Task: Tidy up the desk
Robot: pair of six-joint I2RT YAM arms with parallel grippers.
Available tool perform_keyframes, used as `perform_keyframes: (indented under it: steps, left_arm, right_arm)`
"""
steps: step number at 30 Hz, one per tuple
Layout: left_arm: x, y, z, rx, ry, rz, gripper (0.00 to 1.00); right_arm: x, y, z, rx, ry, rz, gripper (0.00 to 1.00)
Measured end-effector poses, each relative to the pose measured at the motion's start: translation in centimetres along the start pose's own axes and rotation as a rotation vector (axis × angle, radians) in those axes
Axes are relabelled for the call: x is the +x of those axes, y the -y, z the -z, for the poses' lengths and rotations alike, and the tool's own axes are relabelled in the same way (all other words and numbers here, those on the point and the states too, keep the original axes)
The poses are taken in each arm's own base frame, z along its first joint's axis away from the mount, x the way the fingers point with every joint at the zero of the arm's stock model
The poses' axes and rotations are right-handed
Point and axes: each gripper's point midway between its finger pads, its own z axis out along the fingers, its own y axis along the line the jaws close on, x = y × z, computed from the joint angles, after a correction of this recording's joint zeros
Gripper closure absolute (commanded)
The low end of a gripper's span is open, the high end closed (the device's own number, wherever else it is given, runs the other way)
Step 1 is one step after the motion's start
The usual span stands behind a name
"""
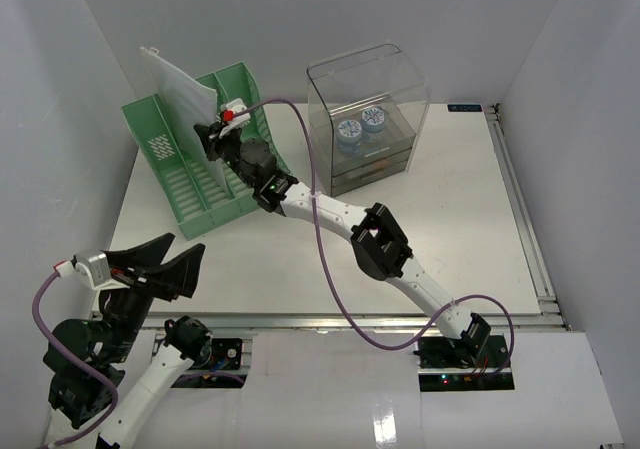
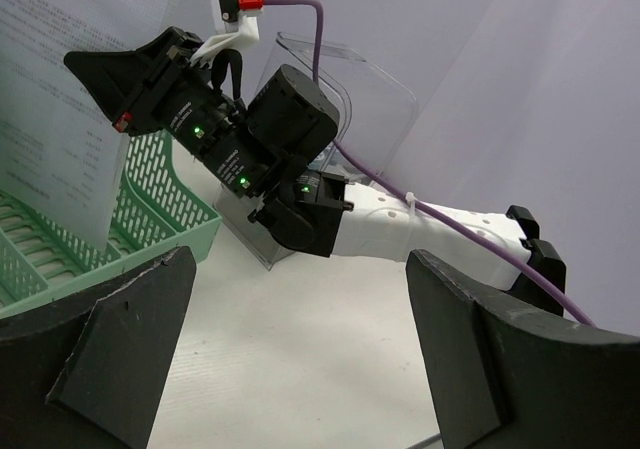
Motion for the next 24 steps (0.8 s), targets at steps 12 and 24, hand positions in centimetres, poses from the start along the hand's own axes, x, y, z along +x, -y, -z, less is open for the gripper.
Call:
perform_keyframes:
  steps: [12, 24]
  left_arm:
    - [0.5, -0.1, -0.1, -0.005, -0.014, 0.002, 0.02]
    - [1.0, 0.2, 0.0, 0.010, -0.034, 0.033, 0.02]
  right_arm:
    - [3.1, -0.7, 0.8, -0.078, -0.033, 0.038, 0.19]
    - [2.9, -1.8, 3.1, -0.222, -0.142, 0.199, 0.10]
